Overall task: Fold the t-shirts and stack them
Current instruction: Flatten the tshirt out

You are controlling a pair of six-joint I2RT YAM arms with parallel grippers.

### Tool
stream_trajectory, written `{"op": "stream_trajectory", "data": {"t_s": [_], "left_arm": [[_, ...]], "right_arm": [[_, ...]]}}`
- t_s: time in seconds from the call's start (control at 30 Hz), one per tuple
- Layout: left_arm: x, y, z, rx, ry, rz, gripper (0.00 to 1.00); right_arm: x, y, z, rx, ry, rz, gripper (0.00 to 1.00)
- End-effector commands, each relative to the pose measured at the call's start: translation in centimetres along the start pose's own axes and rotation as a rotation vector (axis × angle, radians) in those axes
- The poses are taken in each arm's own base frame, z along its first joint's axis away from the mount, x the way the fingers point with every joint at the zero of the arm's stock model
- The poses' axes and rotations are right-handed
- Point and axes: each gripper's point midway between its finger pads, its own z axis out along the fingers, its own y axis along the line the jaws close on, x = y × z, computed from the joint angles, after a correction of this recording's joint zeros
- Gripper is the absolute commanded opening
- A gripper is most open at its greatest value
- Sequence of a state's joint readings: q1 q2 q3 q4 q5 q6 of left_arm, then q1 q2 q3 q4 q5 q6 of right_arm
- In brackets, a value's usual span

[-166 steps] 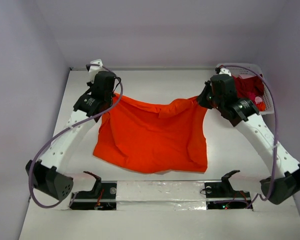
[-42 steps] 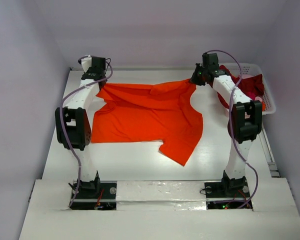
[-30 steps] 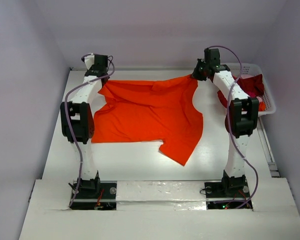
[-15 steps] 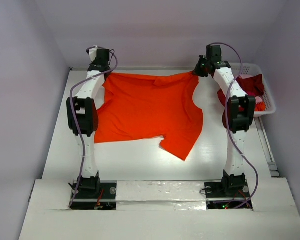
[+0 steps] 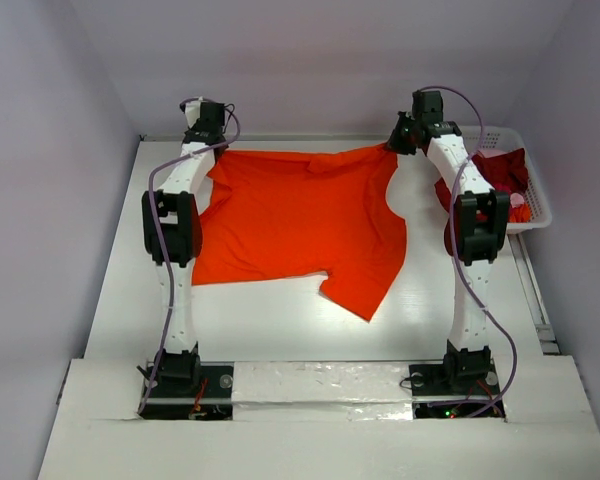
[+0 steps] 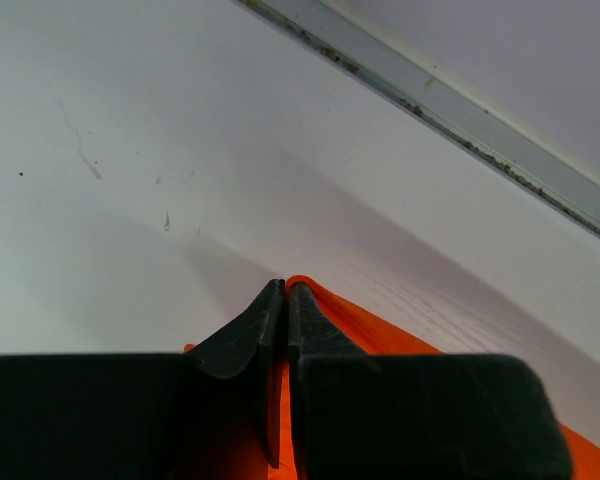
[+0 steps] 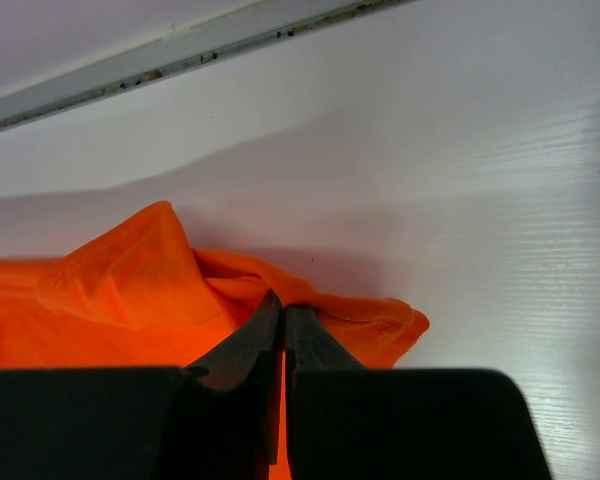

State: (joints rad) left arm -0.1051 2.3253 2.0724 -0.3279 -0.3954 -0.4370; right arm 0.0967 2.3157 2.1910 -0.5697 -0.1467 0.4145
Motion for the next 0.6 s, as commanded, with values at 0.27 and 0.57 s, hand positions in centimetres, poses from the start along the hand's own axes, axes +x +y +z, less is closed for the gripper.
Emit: {"op": "stream_trajectory", "data": {"t_s": [0.27,0.57], "left_arm": [[-5.3,3.5,-2.2,-0.205,-0.157,-0.028,0.0],[-3.9,1.8,-1.1,-0.125,-0.105,-0.027,0.0]], "right_arm": [[-2.3,0.3,-0.7,-0.033,-0.058,-0.012,0.0],[-1.9,0.4,-0.8,-0.044,-0.051,-0.007,0.0]]}}
